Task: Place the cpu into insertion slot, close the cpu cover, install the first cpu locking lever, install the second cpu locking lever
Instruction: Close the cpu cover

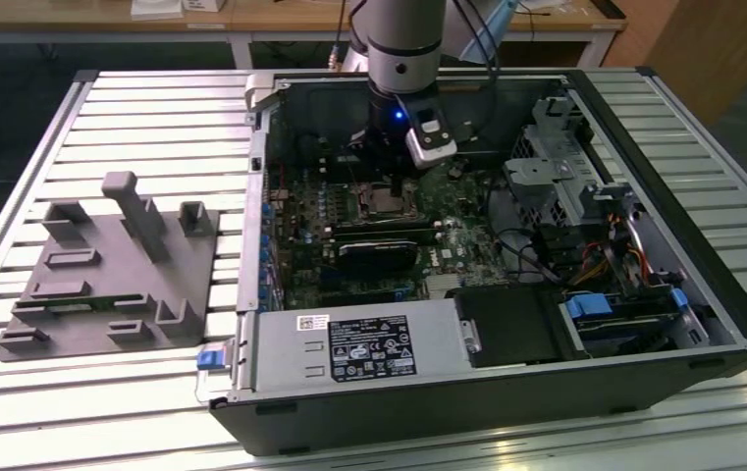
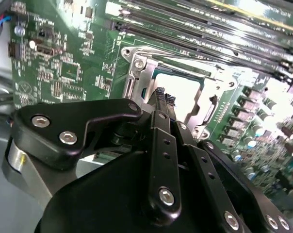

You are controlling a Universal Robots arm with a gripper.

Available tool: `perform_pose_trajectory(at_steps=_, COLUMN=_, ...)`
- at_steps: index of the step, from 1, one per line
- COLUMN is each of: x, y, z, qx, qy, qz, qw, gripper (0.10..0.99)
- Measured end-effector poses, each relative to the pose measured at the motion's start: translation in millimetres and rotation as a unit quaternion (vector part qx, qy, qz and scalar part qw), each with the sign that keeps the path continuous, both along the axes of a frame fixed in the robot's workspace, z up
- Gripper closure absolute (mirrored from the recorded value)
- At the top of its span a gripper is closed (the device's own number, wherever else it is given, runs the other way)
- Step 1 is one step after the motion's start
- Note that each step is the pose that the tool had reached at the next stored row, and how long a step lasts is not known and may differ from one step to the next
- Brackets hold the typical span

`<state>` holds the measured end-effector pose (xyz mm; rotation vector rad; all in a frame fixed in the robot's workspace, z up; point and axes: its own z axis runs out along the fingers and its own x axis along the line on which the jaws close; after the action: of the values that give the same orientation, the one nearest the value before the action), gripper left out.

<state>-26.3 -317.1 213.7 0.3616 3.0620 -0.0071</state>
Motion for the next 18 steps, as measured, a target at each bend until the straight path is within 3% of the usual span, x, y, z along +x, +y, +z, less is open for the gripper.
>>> perform_pose_trajectory(at_steps=5, x=-0.4, y=0.0, z=-0.3, qx=-0.0003, qy=0.0, qz=0.027, qw=0.9996, gripper=0.98)
perform_pose_trajectory(at_steps=11, x=-0.5, y=0.0, z=-0.3, qx=-0.0005, qy=0.0, qz=0.032, qw=0.9995, gripper=0.98)
perform_pose_trajectory(at_steps=13, x=-0.5, y=0.0, z=-0.6, qx=-0.0026, qy=0.0028, qz=0.032, qw=0.9995, gripper=0.98)
perform_pose_trajectory(at_steps=18, x=-0.5, y=0.0, z=-1.5, qx=-0.009, qy=0.0137, qz=0.032, qw=0.9993, gripper=0.98)
